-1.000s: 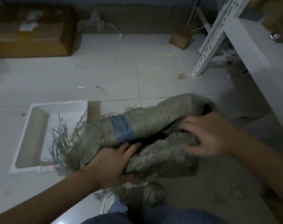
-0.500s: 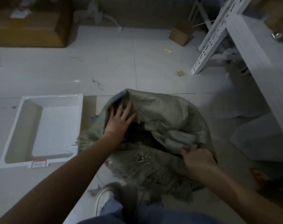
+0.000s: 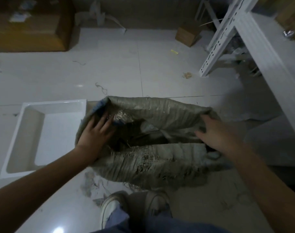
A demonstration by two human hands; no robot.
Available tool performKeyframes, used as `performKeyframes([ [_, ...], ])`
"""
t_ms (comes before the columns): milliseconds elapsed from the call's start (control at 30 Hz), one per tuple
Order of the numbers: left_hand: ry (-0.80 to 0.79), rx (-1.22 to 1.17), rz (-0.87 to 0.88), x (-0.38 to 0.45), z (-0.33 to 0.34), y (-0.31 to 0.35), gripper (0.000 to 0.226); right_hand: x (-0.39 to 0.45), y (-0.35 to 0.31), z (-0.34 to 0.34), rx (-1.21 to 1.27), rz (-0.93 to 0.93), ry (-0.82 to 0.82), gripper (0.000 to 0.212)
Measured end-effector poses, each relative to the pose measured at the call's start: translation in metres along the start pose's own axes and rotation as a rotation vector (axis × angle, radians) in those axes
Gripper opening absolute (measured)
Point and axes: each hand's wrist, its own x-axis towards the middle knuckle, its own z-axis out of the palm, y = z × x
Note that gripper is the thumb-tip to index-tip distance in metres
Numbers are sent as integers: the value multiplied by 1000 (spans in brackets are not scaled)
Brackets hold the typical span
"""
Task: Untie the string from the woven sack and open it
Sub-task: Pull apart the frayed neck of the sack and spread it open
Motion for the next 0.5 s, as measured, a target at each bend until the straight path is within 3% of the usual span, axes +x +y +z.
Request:
performKeyframes([
  [67,35,6,15,-7,0,8,74,2,-8,5,-137,-126,246,50],
  [133,146,-1,-7,-6,2,12,72,13,-11,10,-237,-140,338,79],
  [200,246,-29,-84,-3,1,8,68,37,-2,16,-189,-5,243,111],
  [267,360,-106,-185,5,9,2,65,60,15,23,37,196,82,115],
  [300,413,-177,-231,8,13,-1,65,69,22,27,212,272,19,102],
  [400,460,-457,-347,21,11,-4,79,81,33,40,515,290,-3,26],
  [500,354,-604,-503,39,-1,-9,78,88,36,44,687,220,-69,10],
])
